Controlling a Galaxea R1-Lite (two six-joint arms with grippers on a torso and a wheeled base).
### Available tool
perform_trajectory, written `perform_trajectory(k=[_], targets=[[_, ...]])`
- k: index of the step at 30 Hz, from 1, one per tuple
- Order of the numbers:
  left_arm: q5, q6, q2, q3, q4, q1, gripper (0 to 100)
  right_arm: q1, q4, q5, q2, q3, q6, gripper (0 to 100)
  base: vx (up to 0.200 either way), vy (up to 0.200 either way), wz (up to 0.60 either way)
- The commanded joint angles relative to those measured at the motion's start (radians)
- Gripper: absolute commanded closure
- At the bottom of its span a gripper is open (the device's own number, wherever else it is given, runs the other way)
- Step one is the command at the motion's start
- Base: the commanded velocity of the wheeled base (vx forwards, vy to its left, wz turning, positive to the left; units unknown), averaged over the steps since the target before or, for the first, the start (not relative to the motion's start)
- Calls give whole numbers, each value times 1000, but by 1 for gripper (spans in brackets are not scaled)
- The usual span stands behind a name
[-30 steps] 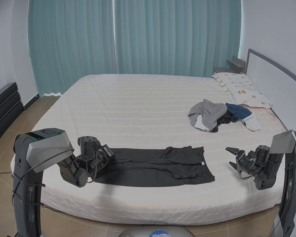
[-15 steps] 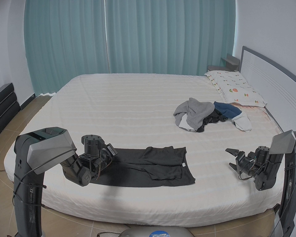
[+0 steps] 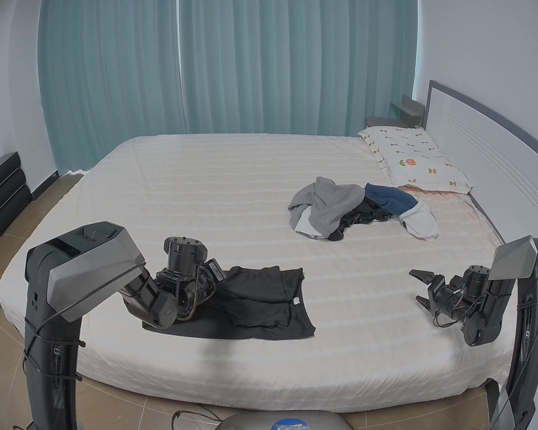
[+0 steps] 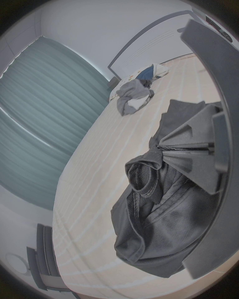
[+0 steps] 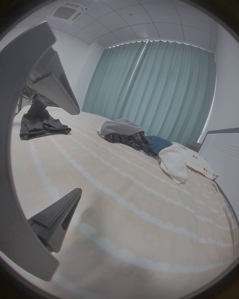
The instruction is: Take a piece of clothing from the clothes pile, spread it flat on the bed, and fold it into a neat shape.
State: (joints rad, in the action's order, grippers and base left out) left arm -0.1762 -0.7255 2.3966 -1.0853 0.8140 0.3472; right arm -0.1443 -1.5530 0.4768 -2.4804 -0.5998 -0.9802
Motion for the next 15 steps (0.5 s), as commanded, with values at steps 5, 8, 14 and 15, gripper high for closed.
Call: perform_trajectory(k=[5,8,14,15], targets=[[-11,-2,9,-130,-105,82,100,0,-13,0,-2,0,0,0,0,-200,0],[-17,-3,36,-160,-128,99,100,0,-13,0,-2,0,0,0,0,-200,0],[-66,-9,124,-251,-148,125,100,0,-13,0,-2,0,0,0,0,0,0],[-68,-9,128,-255,-147,125,100,0,-13,0,-2,0,0,0,0,0,0]])
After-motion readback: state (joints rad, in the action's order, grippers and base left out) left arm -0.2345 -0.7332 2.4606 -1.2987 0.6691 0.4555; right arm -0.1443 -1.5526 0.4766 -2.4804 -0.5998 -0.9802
